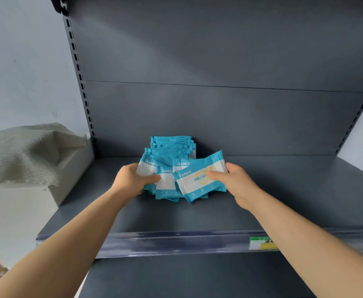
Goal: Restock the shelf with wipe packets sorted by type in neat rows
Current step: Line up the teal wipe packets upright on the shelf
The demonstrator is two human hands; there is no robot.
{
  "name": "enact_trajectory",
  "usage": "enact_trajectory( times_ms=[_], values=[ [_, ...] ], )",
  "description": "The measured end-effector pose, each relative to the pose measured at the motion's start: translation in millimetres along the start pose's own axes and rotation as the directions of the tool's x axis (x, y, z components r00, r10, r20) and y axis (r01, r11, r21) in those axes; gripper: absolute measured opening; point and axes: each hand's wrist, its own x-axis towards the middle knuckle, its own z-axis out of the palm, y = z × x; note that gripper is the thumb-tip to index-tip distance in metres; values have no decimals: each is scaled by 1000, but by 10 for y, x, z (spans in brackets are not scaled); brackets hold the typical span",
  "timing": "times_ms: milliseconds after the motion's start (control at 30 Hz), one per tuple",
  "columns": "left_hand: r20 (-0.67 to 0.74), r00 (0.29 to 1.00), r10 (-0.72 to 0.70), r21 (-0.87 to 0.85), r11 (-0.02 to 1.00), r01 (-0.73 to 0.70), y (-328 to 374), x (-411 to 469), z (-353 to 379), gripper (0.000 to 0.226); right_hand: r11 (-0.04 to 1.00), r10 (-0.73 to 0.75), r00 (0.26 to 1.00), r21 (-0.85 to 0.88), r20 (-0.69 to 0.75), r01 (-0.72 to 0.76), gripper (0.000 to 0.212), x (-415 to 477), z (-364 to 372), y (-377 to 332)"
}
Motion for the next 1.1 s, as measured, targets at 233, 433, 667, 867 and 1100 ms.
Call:
enact_trajectory(
  times_ms=[233,433,667,867,1100],
  values=[
    [82,995,58,-22,998,-56,-61,-69,-65,23,989,17,1000,-144,5,-16,17,-115,163,59],
    [191,980,48,65,996,-61,-76,-111,-194,20,971,-28,997,-238,-79,8,22,-156,341,106],
    [151,986,64,135,987,-85,-132,-64,-170,34,862,-124,978,-506,-168,22,24,-187,233,21],
    [208,974,92,2,996,-94,-146,-154,-189,47,927,31,995,-369,-93,-63,10,-279,282,40],
    [414,902,123,101,979,-179,-231,-27,-177,87,752,-40,999,-658,-9,24,61,-240,312,-20]
  ],
)
